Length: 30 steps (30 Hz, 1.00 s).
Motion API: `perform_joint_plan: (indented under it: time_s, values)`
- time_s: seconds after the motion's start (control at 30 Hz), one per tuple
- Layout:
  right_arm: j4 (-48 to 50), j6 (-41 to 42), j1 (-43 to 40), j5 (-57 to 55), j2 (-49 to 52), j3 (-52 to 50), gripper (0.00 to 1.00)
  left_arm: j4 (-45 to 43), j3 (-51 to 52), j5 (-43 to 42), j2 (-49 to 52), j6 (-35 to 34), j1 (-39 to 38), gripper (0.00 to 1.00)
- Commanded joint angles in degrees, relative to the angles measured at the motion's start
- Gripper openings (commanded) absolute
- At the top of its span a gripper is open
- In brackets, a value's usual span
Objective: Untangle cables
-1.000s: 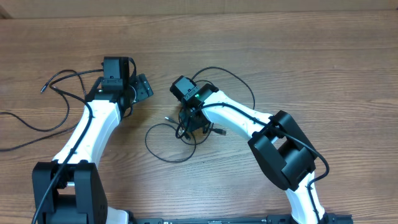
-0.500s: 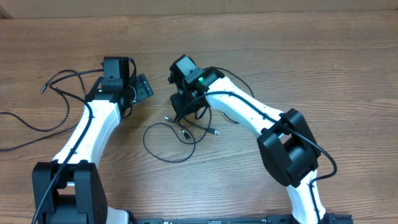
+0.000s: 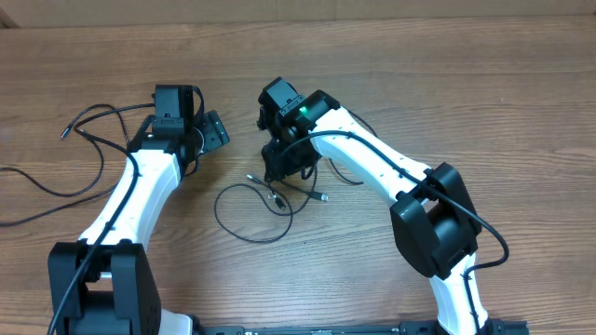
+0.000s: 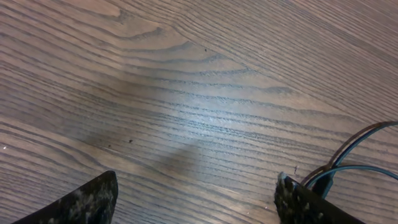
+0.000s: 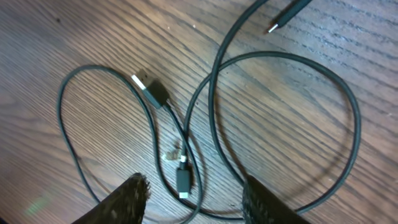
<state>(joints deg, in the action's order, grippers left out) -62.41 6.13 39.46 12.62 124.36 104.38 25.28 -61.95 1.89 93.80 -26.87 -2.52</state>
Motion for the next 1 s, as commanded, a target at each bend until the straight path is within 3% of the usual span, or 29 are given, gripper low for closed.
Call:
perform_joint_plan:
  time_s: [0.0,0.6,0.8,0.93,0.97]
  values:
    - [0.4,-1.7,0.0,-1.7,0.0,-2.2,0.48,-0.1,0.0,-0.5,0.7,-0.4,-0.1,0.8]
    - [8.5,-3.7,4.7,-16.3,0.0,-13.1,0.47,-0.1,0.0,-0.5,0.7,-0.4,-0.1,0.8]
    - [12.7,-3.6,5.3,-18.6,0.0,-15.3,0.24,-0.1,0.0,-0.5,0.7,-0.4,-0.1,0.81]
    - [13.0,-3.2,5.3,-17.7,0.0,-15.3,0.21,-0.1,0.0,-0.5,0.7,-0.4,-0.1,0.81]
    - [13.0,-3.2,5.3,-17.4,0.0,-15.3,0.16,-0.1,0.0,-0.5,0.7,-0.4,-0.1,0.81]
